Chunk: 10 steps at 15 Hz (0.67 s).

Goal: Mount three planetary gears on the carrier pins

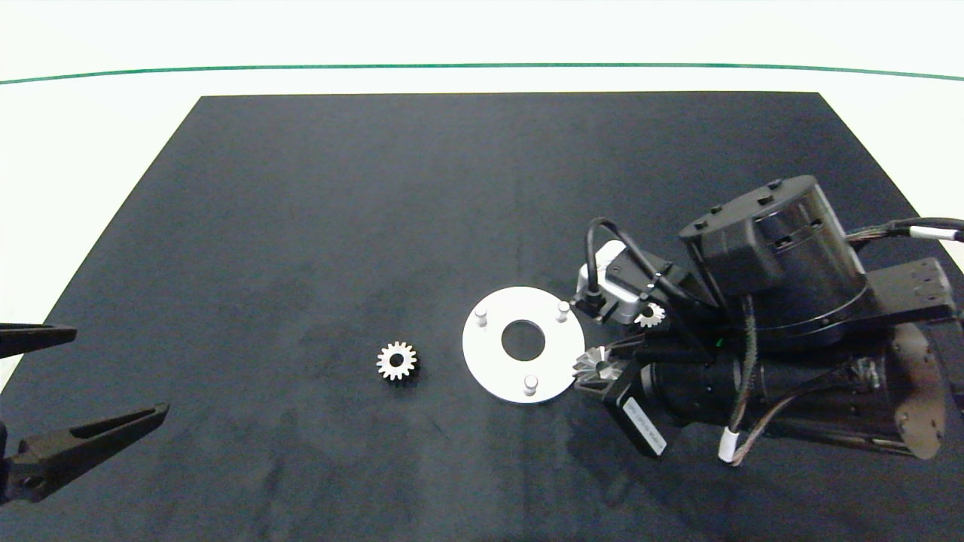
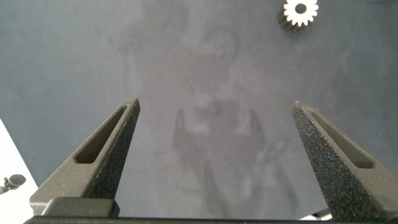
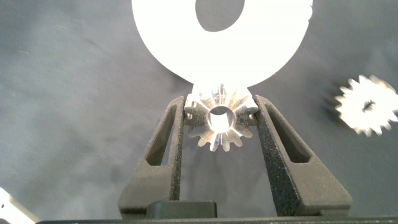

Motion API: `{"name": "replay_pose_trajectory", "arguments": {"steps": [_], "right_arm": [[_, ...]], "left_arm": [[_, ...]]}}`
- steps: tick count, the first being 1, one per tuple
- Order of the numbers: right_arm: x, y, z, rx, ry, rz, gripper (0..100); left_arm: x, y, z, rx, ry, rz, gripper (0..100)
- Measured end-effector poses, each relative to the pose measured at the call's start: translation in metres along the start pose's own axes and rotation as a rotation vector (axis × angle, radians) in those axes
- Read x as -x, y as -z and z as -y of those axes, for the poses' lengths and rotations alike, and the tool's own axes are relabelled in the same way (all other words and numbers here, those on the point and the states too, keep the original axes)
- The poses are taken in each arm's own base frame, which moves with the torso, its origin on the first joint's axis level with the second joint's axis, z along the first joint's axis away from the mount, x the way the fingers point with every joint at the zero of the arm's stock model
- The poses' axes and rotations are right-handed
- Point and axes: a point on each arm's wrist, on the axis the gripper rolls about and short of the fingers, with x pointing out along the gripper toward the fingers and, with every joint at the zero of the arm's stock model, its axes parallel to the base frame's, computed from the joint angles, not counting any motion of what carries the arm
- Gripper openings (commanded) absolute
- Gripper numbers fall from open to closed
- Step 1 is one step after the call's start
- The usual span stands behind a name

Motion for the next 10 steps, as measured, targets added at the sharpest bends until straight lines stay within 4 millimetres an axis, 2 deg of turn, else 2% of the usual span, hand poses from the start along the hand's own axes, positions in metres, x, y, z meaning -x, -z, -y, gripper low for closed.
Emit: {"name": "replay_pose_trajectory", "arguments": {"steps": [4, 10], "right_arm": [[-0.016, -0.014, -0.02, 0.041, -0.042, 0.002, 4], [-0.027, -0.017, -0.023, 0.045, -0.044, -0.008, 4]], "left_arm": [[0.006, -0.001, 0.0, -0.004, -0.01, 0.023, 100], [0.007, 0.0, 0.0, -0.01, -0.028, 0.018, 100]]}}
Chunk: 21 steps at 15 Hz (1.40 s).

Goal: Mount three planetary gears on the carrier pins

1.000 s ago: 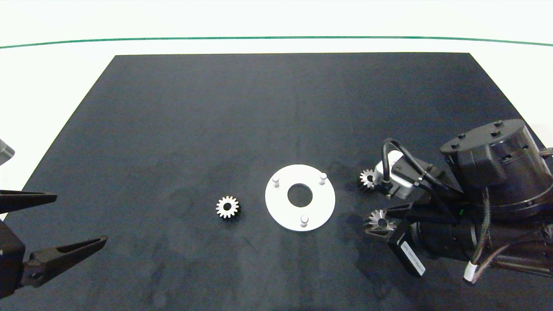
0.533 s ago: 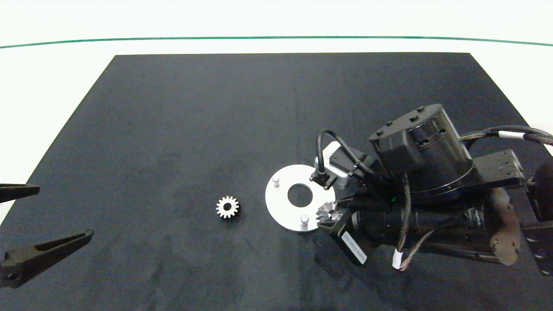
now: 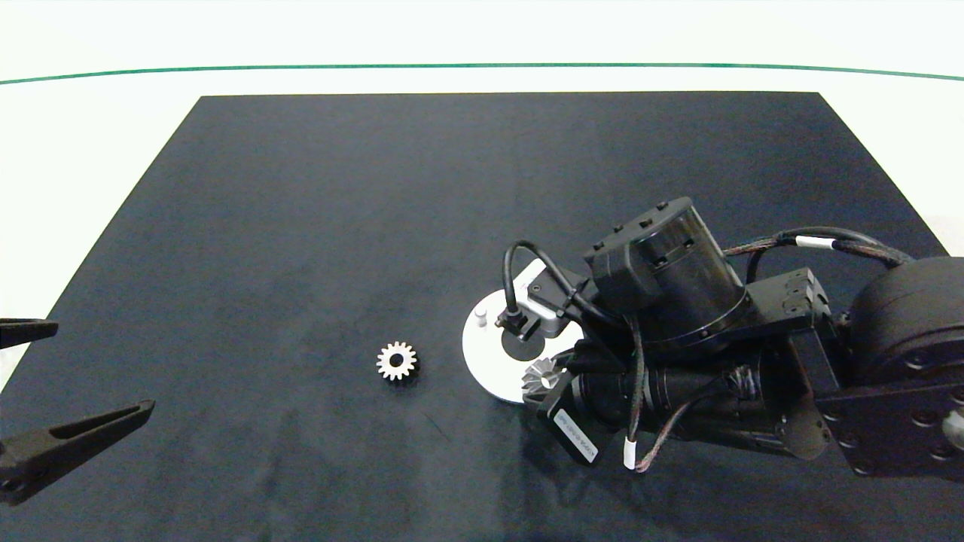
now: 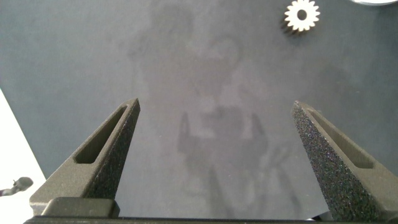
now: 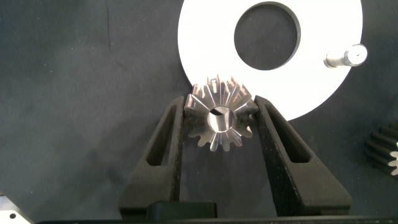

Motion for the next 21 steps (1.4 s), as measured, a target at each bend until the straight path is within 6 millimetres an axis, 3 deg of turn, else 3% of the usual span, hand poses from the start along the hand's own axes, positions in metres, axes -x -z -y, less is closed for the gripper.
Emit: {"name": "replay_pose_trajectory", "arguments": {"steps": [21], "right_arm": [[-0.016, -0.005, -0.003, -0.015, -0.001, -0.01, 4]], "left_arm": [[0.002, 0.0, 0.0, -0.005, -0.005, 0.004, 100]]}}
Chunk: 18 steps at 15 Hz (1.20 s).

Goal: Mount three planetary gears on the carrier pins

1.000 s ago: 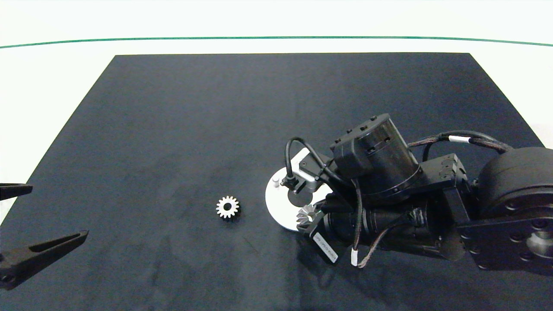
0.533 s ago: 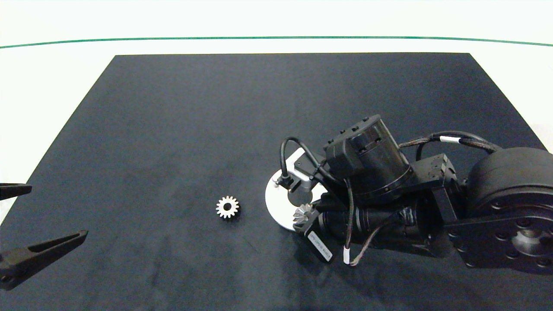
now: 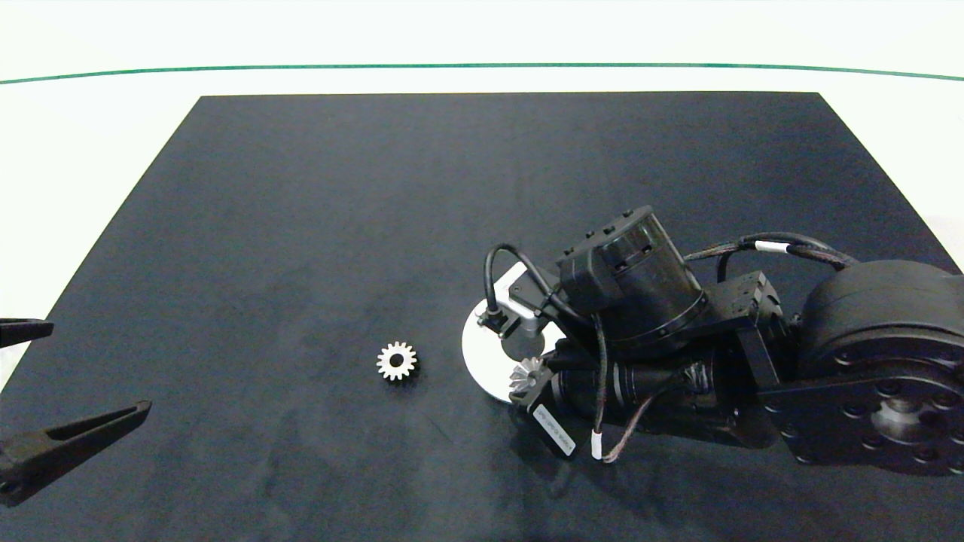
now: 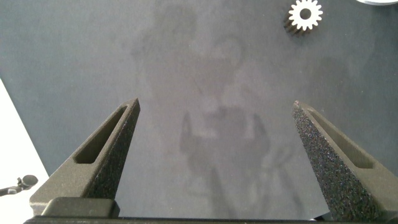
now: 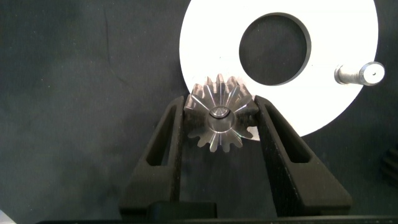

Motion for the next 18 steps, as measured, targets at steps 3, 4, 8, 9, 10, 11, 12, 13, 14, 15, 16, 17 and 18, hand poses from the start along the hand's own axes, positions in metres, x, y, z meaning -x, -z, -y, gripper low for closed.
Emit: {"name": "replay_pose_trajectory", "arguments": {"steps": [3, 4, 8, 9, 10, 11, 12, 13, 14, 15, 16, 17, 18], "right_arm": [[0.0, 0.0, 0.001, -0.001, 0.003, -0.001, 100], [0.0, 0.0, 0.001, -0.001, 0.004, -0.002, 100], [-0.001, 0.001, 0.002, -0.002, 0.006, -0.003, 100], [-0.001, 0.001, 0.002, -0.003, 0.006, -0.003, 100], [-0.001, 0.001, 0.002, -0.003, 0.007, -0.003, 100], [0.0, 0.0, 0.002, -0.004, 0.007, -0.002, 100], [0.001, 0.001, 0.003, -0.004, 0.007, -0.001, 100], [0.007, 0.001, 0.004, -0.006, 0.008, 0.006, 100], [0.018, 0.0, 0.007, -0.01, 0.012, 0.027, 100], [0.033, 0.0, 0.011, -0.015, 0.017, 0.042, 100], [0.053, 0.002, 0.019, -0.023, 0.03, 0.057, 100], [0.072, 0.004, 0.029, -0.038, 0.051, 0.067, 100], [0.089, 0.007, 0.044, -0.069, 0.088, 0.082, 100]], "left_arm": [[0.0, 0.0, 0.0, 0.0, 0.0, 0.0, 100], [0.0, 0.0, 0.0, 0.0, 0.0, 0.0, 100], [0.0, 0.0, 0.0, -0.001, 0.0, 0.0, 100], [0.0, 0.0, 0.0, 0.0, 0.0, 0.0, 100], [0.0, 0.0, 0.0, 0.0, 0.0, -0.001, 100], [0.0, 0.0, 0.0, 0.0, 0.0, -0.001, 100], [0.0, 0.0, 0.0, 0.0, 0.001, -0.002, 100], [0.0, 0.0, 0.0, -0.001, 0.0, -0.001, 100], [0.0, 0.0, 0.0, 0.0, -0.001, 0.0, 100], [0.001, 0.001, 0.0, 0.0, -0.003, 0.004, 100], [0.003, 0.001, 0.0, -0.002, -0.004, 0.009, 100], [0.004, 0.001, 0.0, -0.003, -0.006, 0.014, 100], [0.005, 0.001, 0.001, -0.004, -0.007, 0.018, 100]]}}
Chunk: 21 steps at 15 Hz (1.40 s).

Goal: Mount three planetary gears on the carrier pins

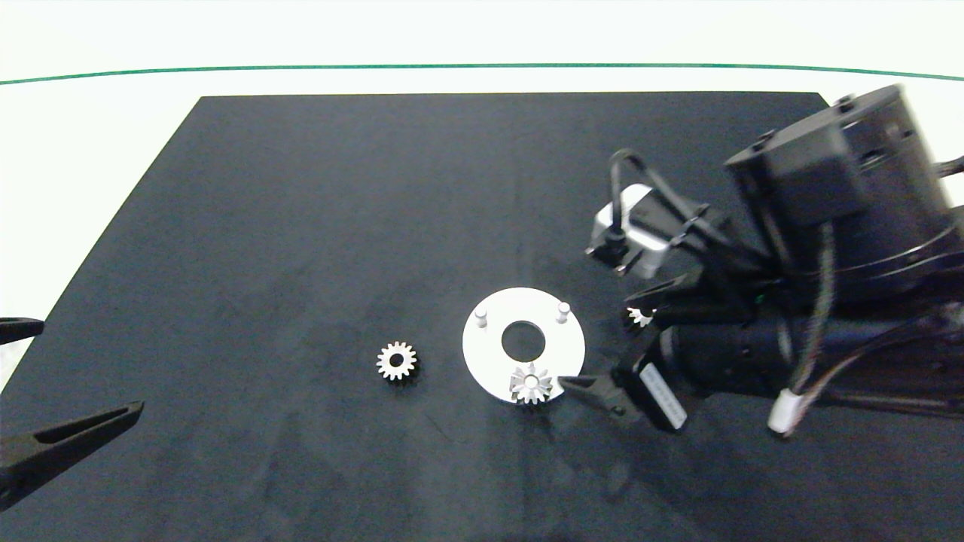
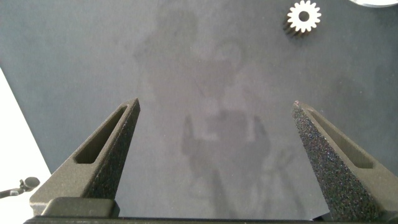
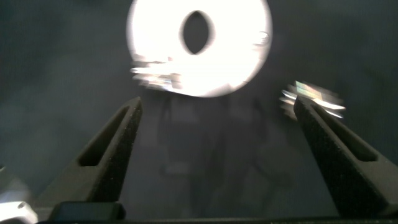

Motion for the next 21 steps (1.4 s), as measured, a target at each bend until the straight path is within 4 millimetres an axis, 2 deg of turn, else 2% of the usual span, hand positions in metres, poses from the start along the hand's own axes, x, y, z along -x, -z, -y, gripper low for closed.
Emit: {"name": "replay_pose_trajectory", "arguments": {"steps": [2, 3, 6, 9, 13, 21], "right_arm": [[0.015, 0.004, 0.027, -0.056, 0.072, 0.007, 100], [0.015, 0.008, 0.038, -0.082, 0.101, -0.005, 100], [0.002, 0.019, 0.06, -0.136, 0.15, -0.067, 100], [-0.012, 0.026, 0.074, -0.164, 0.157, -0.11, 100], [-0.028, 0.031, 0.082, -0.184, 0.128, -0.14, 100], [-0.055, 0.03, 0.084, -0.188, 0.092, -0.154, 100]], "left_arm": [[0.001, 0.0, 0.0, 0.0, -0.001, 0.002, 100], [0.0, 0.001, 0.0, -0.001, 0.0, 0.001, 100], [0.001, 0.001, 0.0, -0.001, 0.0, 0.002, 100], [0.001, 0.001, 0.0, 0.0, 0.0, 0.001, 100], [0.0, 0.001, 0.0, 0.0, 0.0, -0.001, 100], [0.001, 0.001, 0.001, 0.0, -0.001, 0.001, 100]]}}
